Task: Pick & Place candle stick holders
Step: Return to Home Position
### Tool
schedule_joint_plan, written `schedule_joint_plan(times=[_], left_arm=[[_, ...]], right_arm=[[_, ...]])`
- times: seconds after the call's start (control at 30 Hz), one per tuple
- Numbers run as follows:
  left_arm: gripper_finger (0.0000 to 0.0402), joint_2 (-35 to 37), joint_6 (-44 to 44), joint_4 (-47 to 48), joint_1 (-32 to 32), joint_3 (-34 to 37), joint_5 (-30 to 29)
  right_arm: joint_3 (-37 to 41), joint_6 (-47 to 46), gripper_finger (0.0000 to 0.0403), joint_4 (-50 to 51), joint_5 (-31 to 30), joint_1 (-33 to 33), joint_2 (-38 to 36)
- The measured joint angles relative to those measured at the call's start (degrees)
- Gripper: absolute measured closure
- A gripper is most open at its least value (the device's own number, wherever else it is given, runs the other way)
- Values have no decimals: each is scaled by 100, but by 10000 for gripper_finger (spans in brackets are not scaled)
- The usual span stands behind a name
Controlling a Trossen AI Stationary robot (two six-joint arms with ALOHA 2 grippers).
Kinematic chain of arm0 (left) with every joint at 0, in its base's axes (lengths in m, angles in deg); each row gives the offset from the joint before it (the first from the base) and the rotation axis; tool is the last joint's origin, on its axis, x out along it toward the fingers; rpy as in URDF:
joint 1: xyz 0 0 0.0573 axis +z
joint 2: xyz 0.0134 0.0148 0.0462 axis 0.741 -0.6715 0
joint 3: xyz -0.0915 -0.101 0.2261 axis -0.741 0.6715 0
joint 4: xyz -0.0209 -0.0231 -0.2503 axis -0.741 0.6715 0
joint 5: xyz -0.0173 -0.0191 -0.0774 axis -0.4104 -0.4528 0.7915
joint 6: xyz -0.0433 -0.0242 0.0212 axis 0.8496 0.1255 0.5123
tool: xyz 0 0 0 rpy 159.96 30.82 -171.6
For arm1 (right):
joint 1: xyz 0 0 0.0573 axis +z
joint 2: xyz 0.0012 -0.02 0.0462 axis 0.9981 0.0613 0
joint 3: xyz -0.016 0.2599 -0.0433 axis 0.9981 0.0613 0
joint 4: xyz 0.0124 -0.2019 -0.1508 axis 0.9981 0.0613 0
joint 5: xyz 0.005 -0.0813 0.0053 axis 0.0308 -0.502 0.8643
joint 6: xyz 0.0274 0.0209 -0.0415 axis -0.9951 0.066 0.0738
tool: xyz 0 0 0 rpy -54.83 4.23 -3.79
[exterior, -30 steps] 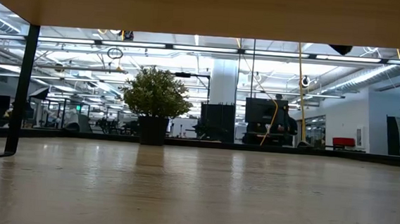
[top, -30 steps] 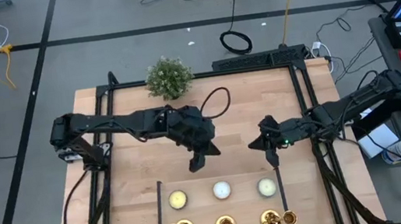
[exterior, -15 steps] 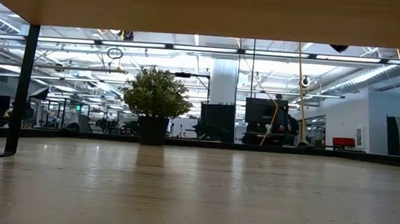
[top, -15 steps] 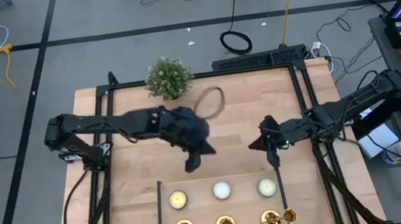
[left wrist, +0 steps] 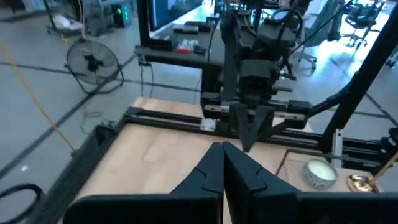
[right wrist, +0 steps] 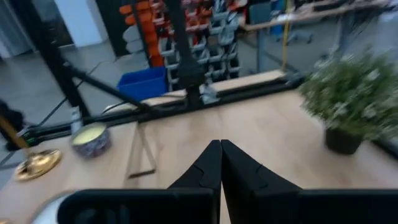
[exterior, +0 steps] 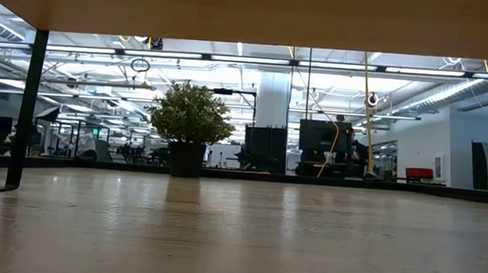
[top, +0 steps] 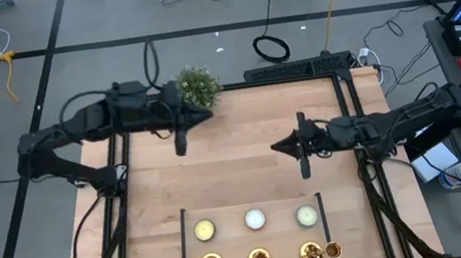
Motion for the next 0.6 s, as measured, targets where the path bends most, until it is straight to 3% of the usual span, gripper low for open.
schedule_joint_plan(times=[0.13,0.27,0.47,0.6], left_arm=[[401,160,-358,384,400,0,320],[401,145,-463,634,991,2,867],[401,-45,-619,436,1951,2,1860],[401,-177,-494,248,2448,2,2449]], right_arm=[[0,185,403,-133,314,-536,-2],[0,-6,403,-284,1027,-1254,2],[0,-8,403,-297,2150,-2374,2],[0,-36,403,-297,2551,-2886,2]])
